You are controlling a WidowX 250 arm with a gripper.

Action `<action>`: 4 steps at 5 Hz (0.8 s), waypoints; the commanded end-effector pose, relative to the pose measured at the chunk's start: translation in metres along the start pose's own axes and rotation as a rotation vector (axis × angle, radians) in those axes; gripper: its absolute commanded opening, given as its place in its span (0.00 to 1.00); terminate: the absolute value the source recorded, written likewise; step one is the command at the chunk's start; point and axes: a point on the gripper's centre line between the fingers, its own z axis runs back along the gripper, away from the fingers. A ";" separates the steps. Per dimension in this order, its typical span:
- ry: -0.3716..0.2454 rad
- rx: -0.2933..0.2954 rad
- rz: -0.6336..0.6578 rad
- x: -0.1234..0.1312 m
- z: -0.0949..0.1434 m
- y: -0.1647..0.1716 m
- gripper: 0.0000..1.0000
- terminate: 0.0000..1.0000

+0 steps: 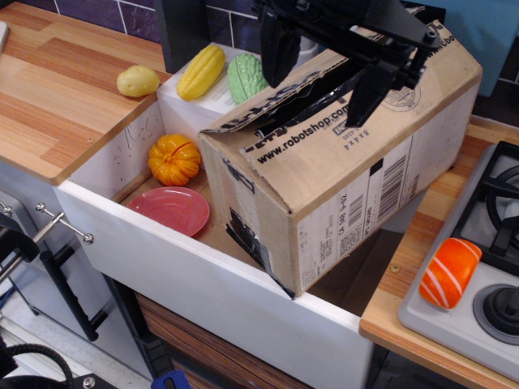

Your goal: Open small4fbox flaps

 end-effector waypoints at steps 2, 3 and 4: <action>-0.005 0.053 -0.055 -0.001 -0.009 0.011 1.00 0.00; -0.026 0.075 -0.079 0.000 -0.017 0.022 1.00 0.00; -0.044 0.120 -0.112 0.009 -0.024 0.034 1.00 0.00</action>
